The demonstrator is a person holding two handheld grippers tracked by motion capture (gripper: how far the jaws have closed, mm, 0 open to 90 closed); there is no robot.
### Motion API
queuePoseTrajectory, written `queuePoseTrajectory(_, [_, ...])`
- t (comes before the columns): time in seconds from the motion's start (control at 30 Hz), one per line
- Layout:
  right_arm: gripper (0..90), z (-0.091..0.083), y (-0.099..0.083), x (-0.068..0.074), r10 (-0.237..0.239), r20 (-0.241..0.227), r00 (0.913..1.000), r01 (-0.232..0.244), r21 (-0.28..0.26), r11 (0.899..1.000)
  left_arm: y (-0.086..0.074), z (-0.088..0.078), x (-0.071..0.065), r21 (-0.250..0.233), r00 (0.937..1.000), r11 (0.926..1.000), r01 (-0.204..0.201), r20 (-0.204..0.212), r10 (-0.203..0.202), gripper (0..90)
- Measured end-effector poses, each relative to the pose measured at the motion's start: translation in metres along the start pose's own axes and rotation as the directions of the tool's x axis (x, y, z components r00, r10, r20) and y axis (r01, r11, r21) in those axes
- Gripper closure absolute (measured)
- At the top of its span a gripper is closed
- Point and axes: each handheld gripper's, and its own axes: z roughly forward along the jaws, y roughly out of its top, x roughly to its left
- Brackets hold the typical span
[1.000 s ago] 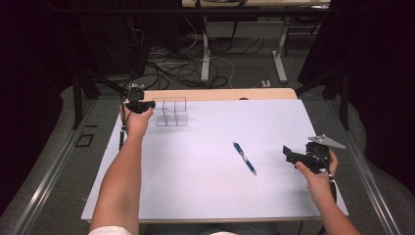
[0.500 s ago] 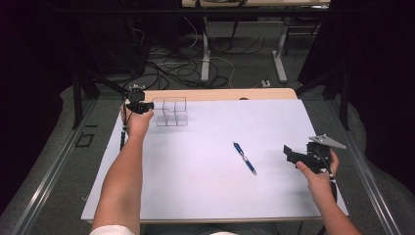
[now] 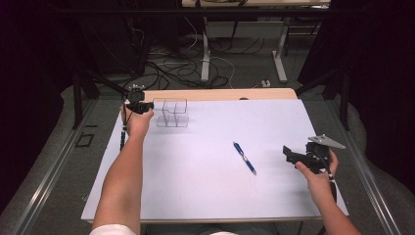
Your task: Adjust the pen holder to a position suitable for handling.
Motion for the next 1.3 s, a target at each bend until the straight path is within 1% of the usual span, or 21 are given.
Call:
queuePoseTrajectory(0.03, [4.2,0.0,0.0,-0.001,-0.007,-0.001,1.0,0.007,-0.001,1.0,0.0,0.0,0.0,-0.005,1.0,1.0,0.002,0.0,-0.002,88.6])
queuePoseTrajectory(0.2, [4.2,0.0,0.0,0.0,0.002,-0.001,1.0,-0.002,0.0,1.0,0.0,-0.002,0.001,0.015,1.0,0.9999,0.004,0.005,-0.004,88.6])
queuePoseTrajectory(0.23, [4.2,0.0,0.0,0.0,0.001,0.002,1.0,-0.001,0.002,1.0,0.001,-0.003,0.001,0.02,0.9999,0.9998,0.008,0.007,-0.008,88.6])
queuePoseTrajectory(0.27, [4.2,0.0,0.0,0.0,0.001,0.002,1.0,-0.001,0.002,1.0,0.0,-0.002,0.0,0.009,0.9998,0.9998,0.019,0.01,-0.019,88.5])
queuePoseTrajectory(0.33, [4.2,0.0,0.0,0.0,0.002,0.002,1.0,-0.002,0.001,1.0,0.001,-0.004,0.001,0.019,0.9997,0.9996,0.021,0.015,-0.021,88.5])
queuePoseTrajectory(0.37, [4.2,0.0,0.0,0.0,0.003,0.001,1.0,-0.003,0.0,1.0,0.001,-0.006,0.0,0.013,0.9992,0.9993,0.035,0.017,-0.035,88.6])
queuePoseTrajectory(0.43, [4.2,0.0,0.0,0.0,0.002,0.002,1.0,-0.002,0.0,1.0,0.002,-0.008,0.001,0.023,0.999,0.999,0.038,0.022,-0.039,88.7])
queuePoseTrajectory(0.5, [4.2,0.0,0.0,0.0,0.002,0.001,1.0,-0.002,0.001,1.0,0.001,-0.009,0.001,0.018,0.9988,0.9989,0.042,0.023,-0.043,88.8])
queuePoseTrajectory(0.53, [4.2,0.0,0.0,0.0,0.003,0.001,1.0,-0.003,0.0,1.0,0.002,-0.01,0.0,0.019,0.9981,0.9983,0.055,0.027,-0.056,88.8])
queuePoseTrajectory(0.6, [4.2,0.0,0.0,0.0,0.003,0.001,1.0,-0.003,0.001,1.0,0.002,-0.013,0.0,0.02,0.9982,0.9984,0.053,0.026,-0.054,88.8])
queuePoseTrajectory(0.67, [4.2,0.0,0.0,-0.001,-0.005,0.001,1.0,0.005,-0.002,1.0,0.001,-0.015,-0.001,0.024,0.9974,0.9975,0.066,0.028,-0.067,88.8])
queuePoseTrajectory(0.77, [4.2,0.0,0.0,0.0,0.003,0.002,1.0,-0.003,0.001,1.0,0.002,-0.019,-0.001,0.034,0.9965,0.9965,0.077,0.032,-0.078,88.7])
queuePoseTrajectory(0.8, [4.2,0.0,0.0,0.0,0.003,0.002,1.0,-0.003,0.001,1.0,0.002,-0.02,-0.002,0.03,0.9956,0.9958,0.087,0.034,-0.088,88.7])
queuePoseTrajectory(0.83, [4.2,0.001,0.0,0.0,-0.003,-0.001,1.0,0.003,-0.008,1.0,0.002,-0.022,-0.002,0.041,0.9954,0.9954,0.087,0.036,-0.088,88.7])
queuePoseTrajectory(0.93, [4.2,0.001,0.0,0.0,-0.004,0.0,1.0,0.004,-0.01,1.0,0.001,-0.026,-0.005,0.04,0.9937,0.9939,0.103,0.042,-0.104,88.6])
queuePoseTrajectory(0.97, [4.2,0.001,0.0,0.0,-0.003,0.0,1.0,0.003,-0.009,1.0,0.001,-0.029,-0.006,0.052,0.9943,0.9942,0.094,0.045,-0.097,88.7])
queuePoseTrajectory(1.03, [4.2,0.001,0.0,0.0,-0.004,-0.001,1.0,0.004,-0.008,1.0,0.001,-0.032,-0.009,0.052,0.9929,0.9931,0.105,0.05,-0.108,88.6])
queuePoseTrajectory(1.17, [4.2,0.001,0.001,0.0,-0.008,-0.002,1.0,0.008,-0.01,1.0,0.0,-0.039,-0.016,0.052,0.9914,0.9921,0.114,0.059,-0.117,88.6])
queuePoseTrajectory(1.23, [4.2,0.001,0.0,0.002,0.0,0.0,1.0,0.0,-0.013,1.0,0.0,-0.042,-0.021,0.059,0.9918,0.9923,0.109,0.061,-0.112,88.6])
queuePoseTrajectory(1.27, [4.2,0.0,0.001,0.001,-0.003,-0.004,1.0,0.003,-0.002,1.0,-0.001,-0.044,-0.023,0.062,0.9925,0.9927,0.103,0.06,-0.107,88.6])
queuePoseTrajectory(1.3, [4.2,0.0,0.001,0.002,-0.004,-0.003,1.0,0.004,-0.002,1.0,-0.002,-0.044,-0.026,0.058,0.9917,0.9925,0.108,0.064,-0.111,88.6])
